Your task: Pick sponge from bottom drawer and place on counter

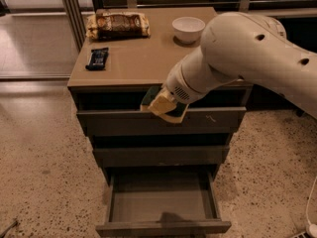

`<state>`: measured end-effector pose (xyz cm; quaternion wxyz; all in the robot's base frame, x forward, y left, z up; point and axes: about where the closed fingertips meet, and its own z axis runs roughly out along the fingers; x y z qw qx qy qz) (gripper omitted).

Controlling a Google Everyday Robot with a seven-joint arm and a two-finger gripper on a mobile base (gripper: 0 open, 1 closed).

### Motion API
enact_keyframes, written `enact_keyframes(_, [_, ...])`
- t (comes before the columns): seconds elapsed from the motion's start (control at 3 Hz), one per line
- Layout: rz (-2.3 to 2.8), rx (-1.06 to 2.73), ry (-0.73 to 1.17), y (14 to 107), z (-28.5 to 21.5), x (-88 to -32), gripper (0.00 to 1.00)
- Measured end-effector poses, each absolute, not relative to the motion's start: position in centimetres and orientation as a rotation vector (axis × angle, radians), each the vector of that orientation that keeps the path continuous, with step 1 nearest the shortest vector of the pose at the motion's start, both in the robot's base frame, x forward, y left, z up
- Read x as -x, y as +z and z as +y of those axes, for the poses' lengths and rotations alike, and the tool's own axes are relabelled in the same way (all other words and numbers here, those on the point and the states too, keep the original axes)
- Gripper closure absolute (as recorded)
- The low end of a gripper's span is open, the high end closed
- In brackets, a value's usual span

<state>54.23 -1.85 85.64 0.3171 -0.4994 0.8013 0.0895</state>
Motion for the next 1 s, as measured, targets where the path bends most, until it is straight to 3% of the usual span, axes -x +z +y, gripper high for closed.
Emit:
enact_keyframes(0.33, [2.116,1.198,0.022,87.7,-4.0,-55.2,1.00])
enact_keyframes(1.0, [2.125,0.831,-0.255,91.2,-13.8,-59.6,1.00])
